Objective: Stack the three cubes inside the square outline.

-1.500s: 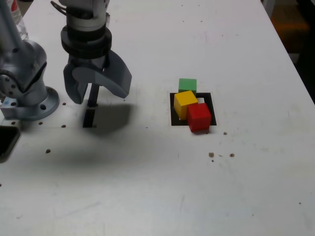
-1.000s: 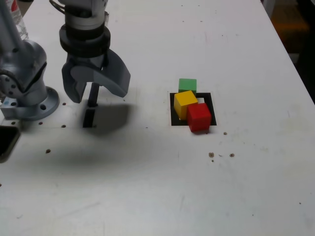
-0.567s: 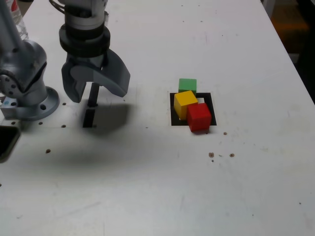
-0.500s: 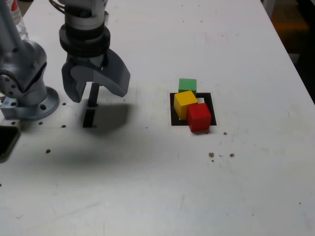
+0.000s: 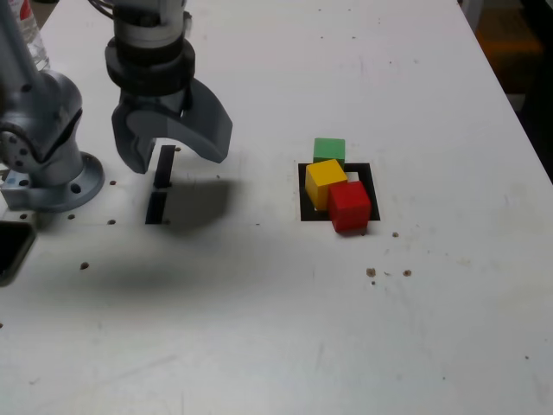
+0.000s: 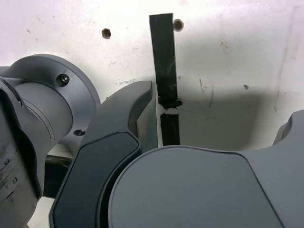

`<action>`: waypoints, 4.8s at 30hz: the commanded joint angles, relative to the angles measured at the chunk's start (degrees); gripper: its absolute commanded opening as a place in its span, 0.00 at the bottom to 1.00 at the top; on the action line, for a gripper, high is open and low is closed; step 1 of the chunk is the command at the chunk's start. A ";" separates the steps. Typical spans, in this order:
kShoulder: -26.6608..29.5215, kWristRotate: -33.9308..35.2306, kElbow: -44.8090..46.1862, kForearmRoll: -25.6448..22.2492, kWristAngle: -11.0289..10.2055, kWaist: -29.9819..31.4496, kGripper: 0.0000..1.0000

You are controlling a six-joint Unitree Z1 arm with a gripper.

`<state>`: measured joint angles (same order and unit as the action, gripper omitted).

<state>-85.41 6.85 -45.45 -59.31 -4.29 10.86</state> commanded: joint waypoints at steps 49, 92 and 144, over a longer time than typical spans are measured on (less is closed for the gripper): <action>-29.27 -10.79 -55.92 -17.70 2.41 23.41 1.00; -40.77 -21.16 -60.19 -10.62 1.71 13.44 1.00; -33.82 -31.25 -45.46 -4.31 1.72 -1.24 1.00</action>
<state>-119.98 -24.29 -90.95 -63.68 -2.50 9.99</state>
